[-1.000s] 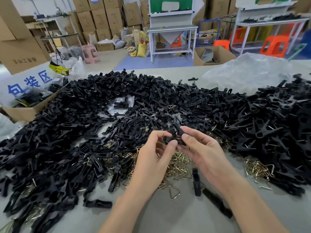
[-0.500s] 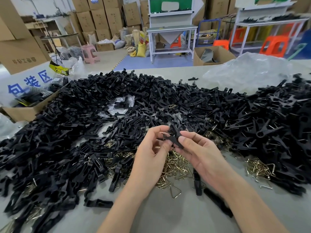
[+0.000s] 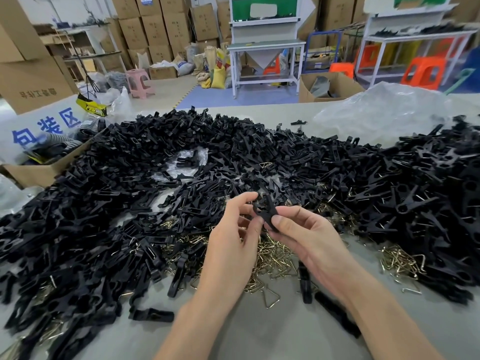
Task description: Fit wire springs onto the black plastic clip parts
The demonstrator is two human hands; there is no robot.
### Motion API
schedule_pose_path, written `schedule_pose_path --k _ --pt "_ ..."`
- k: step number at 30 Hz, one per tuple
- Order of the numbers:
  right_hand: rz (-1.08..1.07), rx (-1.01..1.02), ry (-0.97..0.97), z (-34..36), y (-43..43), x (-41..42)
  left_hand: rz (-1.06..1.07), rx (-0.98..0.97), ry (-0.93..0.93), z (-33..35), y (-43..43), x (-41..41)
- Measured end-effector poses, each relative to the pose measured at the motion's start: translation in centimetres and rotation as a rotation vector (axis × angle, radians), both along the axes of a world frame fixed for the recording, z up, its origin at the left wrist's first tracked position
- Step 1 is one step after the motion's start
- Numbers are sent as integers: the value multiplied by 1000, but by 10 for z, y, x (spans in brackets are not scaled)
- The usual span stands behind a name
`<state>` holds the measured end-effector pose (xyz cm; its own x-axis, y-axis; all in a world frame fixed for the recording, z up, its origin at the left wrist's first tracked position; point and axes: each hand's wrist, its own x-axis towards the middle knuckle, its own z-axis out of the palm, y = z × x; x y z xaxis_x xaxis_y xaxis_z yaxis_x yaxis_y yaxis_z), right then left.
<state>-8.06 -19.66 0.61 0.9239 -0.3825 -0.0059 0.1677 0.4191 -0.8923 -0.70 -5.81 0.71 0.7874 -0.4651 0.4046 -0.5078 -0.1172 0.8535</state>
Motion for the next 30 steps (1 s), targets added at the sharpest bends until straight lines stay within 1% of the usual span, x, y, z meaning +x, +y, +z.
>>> schedule_pose_path --k 3,10,17,22,26,30 --pt "-2 -15 -4 1 0 0 12 -62 68 -1 -1 1" --pt "34 -75 8 0 -2 -1 -11 -112 158 3 -2 1" --pt "32 -99 20 0 -2 -1 -81 -141 228 4 0 -1" --pt "40 -130 22 -3 -2 0 -97 -73 204 3 -1 1" --pt "19 -134 23 -4 -3 0 -110 -125 289 6 0 2" --pt "8 -192 6 -5 -4 0 -120 -162 336 9 -2 0"
